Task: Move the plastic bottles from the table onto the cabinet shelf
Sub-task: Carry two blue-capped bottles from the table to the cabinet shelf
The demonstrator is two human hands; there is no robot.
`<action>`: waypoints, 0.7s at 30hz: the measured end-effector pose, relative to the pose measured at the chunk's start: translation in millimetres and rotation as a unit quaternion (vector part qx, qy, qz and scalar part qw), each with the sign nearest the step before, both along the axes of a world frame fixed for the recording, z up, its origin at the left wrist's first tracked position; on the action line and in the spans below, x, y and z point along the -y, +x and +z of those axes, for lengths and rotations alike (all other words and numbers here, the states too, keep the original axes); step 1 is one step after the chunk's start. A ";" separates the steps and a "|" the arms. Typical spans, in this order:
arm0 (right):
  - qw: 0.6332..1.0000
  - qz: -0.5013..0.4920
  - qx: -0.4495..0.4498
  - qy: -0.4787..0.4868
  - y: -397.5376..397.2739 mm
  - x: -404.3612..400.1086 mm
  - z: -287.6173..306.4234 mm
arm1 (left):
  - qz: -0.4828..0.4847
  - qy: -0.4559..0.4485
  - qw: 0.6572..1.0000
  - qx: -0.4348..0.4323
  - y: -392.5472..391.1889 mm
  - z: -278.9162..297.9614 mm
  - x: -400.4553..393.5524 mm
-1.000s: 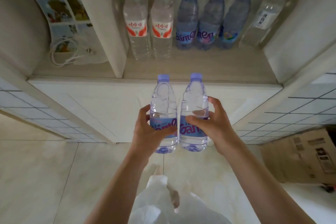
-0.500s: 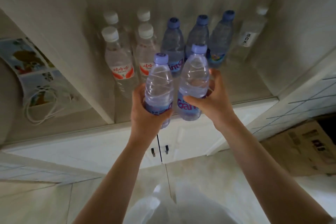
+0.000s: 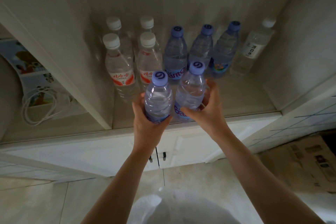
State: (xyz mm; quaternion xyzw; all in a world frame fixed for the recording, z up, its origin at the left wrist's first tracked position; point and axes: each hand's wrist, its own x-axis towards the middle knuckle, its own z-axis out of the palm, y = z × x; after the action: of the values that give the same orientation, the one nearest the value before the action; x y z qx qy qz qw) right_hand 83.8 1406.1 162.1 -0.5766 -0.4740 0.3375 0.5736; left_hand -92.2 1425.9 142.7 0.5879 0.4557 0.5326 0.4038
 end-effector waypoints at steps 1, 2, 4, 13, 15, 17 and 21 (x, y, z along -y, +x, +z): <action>1.000 0.005 0.005 -0.004 0.1 1.2 -2.0 | 0.002 0.000 1.000 -0.010 -0.3 -1.1 0.8; 1.000 0.011 0.012 -0.006 0.1 2.4 -3.1 | 0.008 0.001 1.000 -0.022 -0.4 -1.6 1.4; 1.000 0.020 0.023 -0.006 -0.5 5.3 -4.5 | 0.019 0.007 0.999 -0.050 -0.2 -1.8 2.7; 0.995 -0.042 0.090 -0.014 -15.5 17.9 -25.4 | 0.092 0.003 0.988 -0.122 8.8 -11.6 17.1; 0.993 -0.053 0.102 -0.005 -15.6 17.2 -29.0 | 0.103 0.003 0.988 -0.117 13.4 -9.6 15.0; 0.994 -0.051 0.102 0.001 -13.5 14.6 -31.4 | 0.108 0.003 0.988 -0.108 20.0 -8.2 13.2; 0.995 -0.053 0.087 -0.015 0.8 7.9 -37.5 | 0.111 -0.003 0.989 -0.096 36.6 -8.5 8.2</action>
State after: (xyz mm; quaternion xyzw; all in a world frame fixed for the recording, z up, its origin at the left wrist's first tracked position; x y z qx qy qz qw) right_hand 84.6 1398.2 124.5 -0.6368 -0.4856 0.2626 0.5383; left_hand -55.7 1417.7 134.2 0.5808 0.5568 0.5135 0.2983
